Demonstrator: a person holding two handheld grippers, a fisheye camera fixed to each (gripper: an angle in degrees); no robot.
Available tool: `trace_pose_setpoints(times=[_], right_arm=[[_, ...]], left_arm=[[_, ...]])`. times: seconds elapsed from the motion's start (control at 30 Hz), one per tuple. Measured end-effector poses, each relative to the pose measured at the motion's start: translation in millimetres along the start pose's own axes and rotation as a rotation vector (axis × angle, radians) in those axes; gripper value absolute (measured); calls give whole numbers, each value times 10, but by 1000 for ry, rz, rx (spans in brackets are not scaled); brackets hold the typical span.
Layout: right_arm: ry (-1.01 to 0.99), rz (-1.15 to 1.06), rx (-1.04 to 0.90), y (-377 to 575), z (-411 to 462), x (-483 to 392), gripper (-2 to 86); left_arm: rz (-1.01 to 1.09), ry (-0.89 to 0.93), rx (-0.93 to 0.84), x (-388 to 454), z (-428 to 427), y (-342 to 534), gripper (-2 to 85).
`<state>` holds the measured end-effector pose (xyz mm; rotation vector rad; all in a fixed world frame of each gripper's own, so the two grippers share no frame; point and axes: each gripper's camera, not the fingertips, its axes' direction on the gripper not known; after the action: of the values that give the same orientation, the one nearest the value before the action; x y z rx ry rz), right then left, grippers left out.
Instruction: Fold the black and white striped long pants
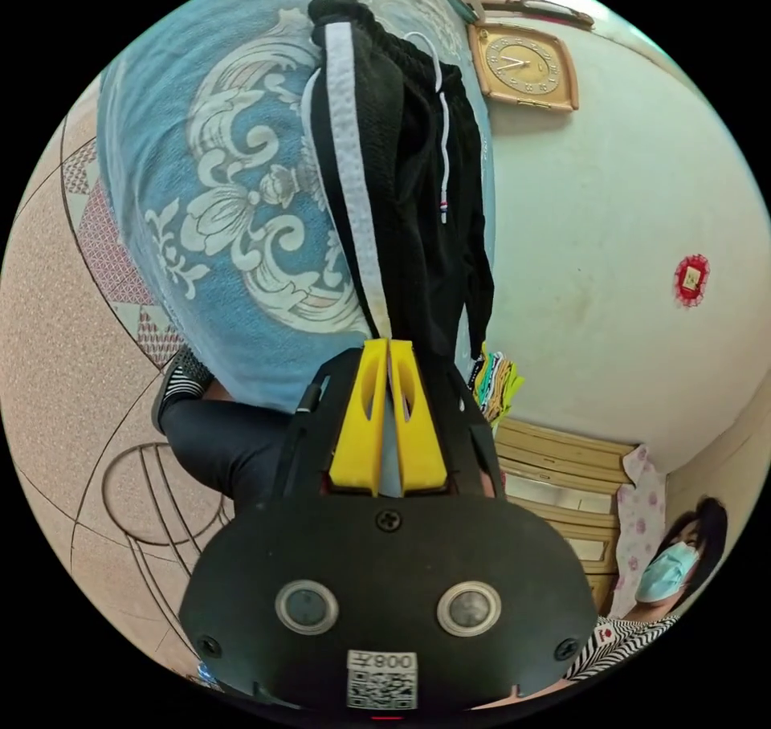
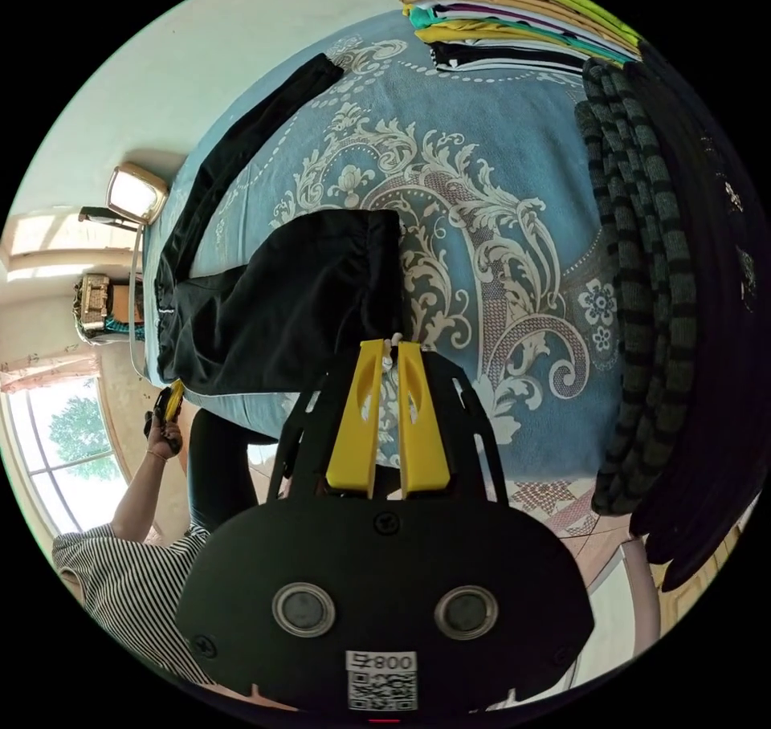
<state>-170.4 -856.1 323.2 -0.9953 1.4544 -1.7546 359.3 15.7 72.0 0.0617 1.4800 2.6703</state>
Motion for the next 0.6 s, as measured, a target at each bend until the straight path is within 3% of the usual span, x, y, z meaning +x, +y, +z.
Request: trace_pose_setpoints(times=[0.43,0.6], right_arm=[[-69,19,67,968,-739,-373,39],[-93,172,-59,941,-469,-304,52]], left_arm=[[121,88,-33,-1275,-736,493,3],[98,115,-25,-1737,-891,571,10]])
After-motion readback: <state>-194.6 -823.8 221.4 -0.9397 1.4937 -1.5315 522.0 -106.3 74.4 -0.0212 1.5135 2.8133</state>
